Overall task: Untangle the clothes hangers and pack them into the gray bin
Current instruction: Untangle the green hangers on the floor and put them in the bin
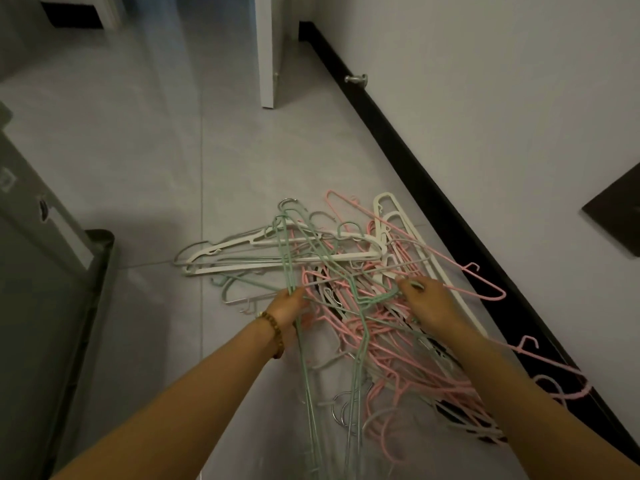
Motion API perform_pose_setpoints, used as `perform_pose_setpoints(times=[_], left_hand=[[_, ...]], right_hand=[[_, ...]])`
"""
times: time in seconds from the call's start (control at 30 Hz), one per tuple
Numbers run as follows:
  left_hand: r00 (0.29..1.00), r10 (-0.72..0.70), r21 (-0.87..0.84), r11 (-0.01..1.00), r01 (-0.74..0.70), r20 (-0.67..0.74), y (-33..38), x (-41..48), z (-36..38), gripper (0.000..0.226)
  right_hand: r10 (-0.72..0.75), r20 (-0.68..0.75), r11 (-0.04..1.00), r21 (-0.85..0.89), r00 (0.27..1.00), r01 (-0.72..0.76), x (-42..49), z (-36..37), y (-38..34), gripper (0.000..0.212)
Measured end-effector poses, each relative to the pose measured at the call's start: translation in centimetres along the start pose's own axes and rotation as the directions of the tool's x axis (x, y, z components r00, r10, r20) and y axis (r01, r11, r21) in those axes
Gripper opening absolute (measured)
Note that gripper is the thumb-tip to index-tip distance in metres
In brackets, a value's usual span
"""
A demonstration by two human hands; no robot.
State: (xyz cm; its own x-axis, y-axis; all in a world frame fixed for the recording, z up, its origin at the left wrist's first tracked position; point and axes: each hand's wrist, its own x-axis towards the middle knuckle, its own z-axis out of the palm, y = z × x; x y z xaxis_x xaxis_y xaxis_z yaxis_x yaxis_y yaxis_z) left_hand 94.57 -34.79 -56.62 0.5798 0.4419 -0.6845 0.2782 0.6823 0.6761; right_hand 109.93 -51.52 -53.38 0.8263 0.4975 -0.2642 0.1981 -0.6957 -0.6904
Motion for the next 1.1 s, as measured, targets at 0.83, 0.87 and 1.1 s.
perform_pose_setpoints(times=[0.83,0.87,1.1], left_hand=[[0.988,-0.022,0.085,0.996,0.035,-0.156,-4.1,-11.2,-10.5,0.021],[0.987,-0.036,0.032,0.999,0.041,-0.155,-4.1,-11.3,-10.6,0.019],[0.964,-0.076,0.054,0.994,0.093,-0.253,-7.0,-10.3,-10.8,0.025]], right_hand=[[-0.103,0.221,0.973,0.223,0.970,0.053,-10.1,3.4,-5.8,0.028],[-0.117,0.217,0.983,0.161,0.969,0.082,-9.1,4.0,-6.0,0.032],[-0.070,0.272,0.989,-0.105,0.960,0.102,-4.1,6.6,-4.7,0.034]])
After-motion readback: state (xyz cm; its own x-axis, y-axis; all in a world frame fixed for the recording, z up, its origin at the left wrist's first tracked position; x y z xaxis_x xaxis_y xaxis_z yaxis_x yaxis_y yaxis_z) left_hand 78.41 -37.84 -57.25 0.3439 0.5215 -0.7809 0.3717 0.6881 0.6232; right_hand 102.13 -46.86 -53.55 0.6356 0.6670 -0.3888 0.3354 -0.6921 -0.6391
